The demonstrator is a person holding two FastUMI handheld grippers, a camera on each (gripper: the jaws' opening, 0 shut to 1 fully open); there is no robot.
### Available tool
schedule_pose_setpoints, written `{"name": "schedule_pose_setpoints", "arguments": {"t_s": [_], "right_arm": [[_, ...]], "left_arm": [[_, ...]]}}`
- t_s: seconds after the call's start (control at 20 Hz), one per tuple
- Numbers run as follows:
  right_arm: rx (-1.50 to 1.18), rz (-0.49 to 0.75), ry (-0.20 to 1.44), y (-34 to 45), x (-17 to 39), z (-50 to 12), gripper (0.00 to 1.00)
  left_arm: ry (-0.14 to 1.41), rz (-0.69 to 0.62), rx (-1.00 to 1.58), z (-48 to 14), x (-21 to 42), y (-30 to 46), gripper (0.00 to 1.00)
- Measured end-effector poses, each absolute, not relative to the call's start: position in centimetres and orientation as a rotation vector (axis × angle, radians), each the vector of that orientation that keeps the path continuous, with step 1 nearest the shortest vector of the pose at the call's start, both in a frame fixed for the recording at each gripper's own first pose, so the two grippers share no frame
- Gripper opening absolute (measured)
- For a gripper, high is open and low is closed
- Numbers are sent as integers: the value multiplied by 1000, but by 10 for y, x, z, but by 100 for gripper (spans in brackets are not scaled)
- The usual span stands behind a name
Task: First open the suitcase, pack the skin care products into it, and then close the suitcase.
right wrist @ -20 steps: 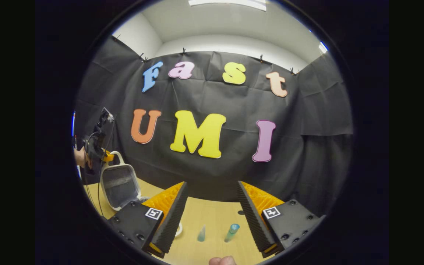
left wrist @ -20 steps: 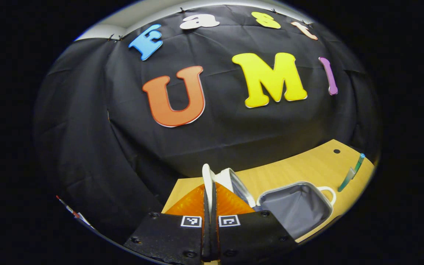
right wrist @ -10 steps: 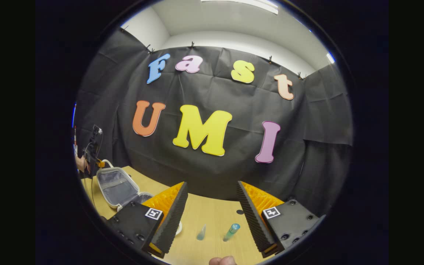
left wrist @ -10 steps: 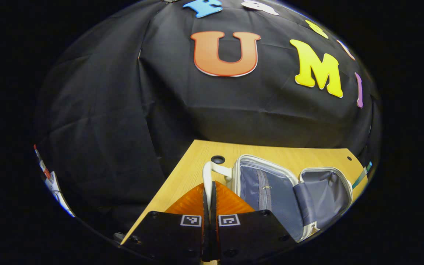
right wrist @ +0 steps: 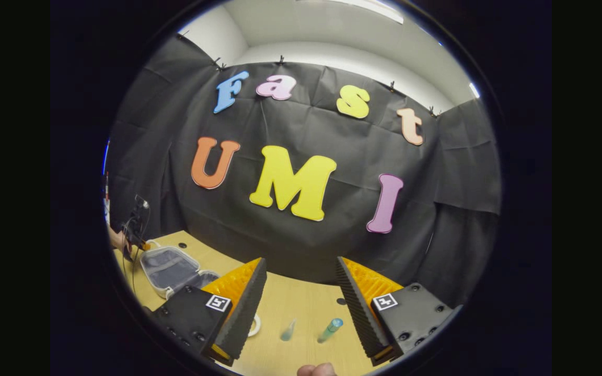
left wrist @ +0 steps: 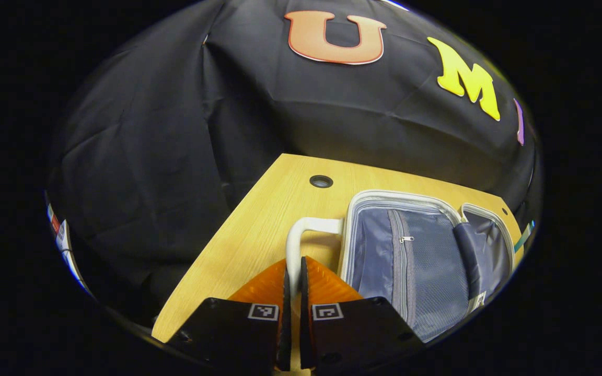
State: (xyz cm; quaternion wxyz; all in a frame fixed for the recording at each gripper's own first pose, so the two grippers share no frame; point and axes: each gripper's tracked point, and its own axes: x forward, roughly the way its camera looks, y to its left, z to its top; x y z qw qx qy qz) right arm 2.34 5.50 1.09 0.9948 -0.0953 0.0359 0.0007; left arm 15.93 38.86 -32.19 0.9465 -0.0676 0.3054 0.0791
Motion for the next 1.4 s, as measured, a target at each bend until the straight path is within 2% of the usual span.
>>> {"name": "schedule_pose_setpoints", "arguments": {"t_s": [0.1,0.15,0.2,0.25,0.3,0.35,0.45,0.5,0.75,1.0,1.2,1.3,1.4], "right_arm": [[-186,4,76,55,24,9,80],[-184,4,76,55,25,9,80],[-178,9,76,55,25,8,80],[-176,12,79,55,25,6,80],[-173,16,79,56,24,5,80],[-167,18,75,56,24,5,80],[-151,25,70,55,23,3,80],[-141,30,68,54,23,2,80],[-87,20,50,30,21,-7,80],[-17,7,62,-16,22,-30,80],[6,14,95,-58,22,-55,80],[5,17,110,-77,24,-63,80],[-10,26,116,-95,26,-70,80]], "left_arm": [[625,186,-165,-324,156,393,20],[625,195,-158,-325,155,396,22],[618,196,-153,-324,153,397,20],[601,188,-153,-315,152,397,39],[582,179,-149,-305,151,395,46],[558,170,-141,-293,150,392,74],[512,166,-113,-268,148,386,80],[488,174,-94,-255,145,383,98],[371,200,-6,-173,119,336,98],[255,225,-6,-105,80,234,98],[211,167,-42,-90,58,122,98],[220,103,-32,-95,53,65,100],[249,63,-35,-107,49,27,98]]}}
